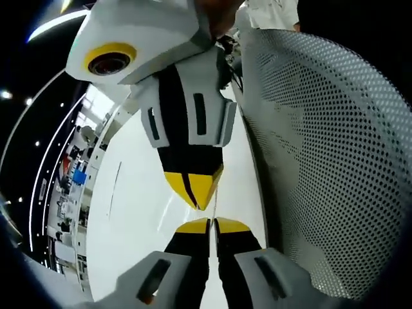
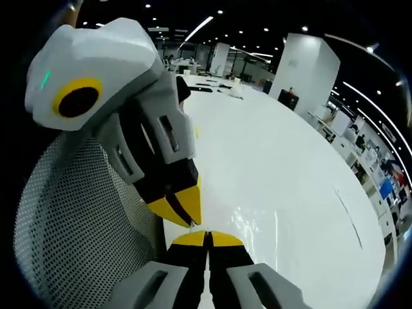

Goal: Open the resealable bag by pulling the two sides of the seal apart until the entire bag opening is separated and visibly accessible.

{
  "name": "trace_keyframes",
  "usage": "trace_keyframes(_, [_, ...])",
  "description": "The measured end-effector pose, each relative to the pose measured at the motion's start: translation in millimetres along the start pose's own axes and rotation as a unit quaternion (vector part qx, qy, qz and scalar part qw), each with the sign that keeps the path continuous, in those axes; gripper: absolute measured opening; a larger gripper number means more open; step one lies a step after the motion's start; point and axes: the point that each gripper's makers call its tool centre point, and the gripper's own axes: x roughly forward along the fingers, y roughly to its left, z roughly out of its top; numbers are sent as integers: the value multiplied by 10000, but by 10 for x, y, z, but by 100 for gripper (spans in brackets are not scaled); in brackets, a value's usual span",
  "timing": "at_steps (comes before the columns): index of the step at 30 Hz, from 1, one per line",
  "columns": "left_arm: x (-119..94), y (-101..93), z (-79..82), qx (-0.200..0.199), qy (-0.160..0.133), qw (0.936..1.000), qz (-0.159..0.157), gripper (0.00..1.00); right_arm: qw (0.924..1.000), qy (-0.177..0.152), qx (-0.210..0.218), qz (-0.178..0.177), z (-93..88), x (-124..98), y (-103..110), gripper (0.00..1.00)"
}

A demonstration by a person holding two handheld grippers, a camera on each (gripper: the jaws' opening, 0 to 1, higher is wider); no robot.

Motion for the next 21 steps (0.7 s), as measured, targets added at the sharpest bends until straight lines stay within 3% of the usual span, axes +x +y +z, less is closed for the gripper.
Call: trace_keyframes(21, [21,-187,65,-274,-134,9990,-339,0,9925,-404,964,-627,134,-64,-395,0])
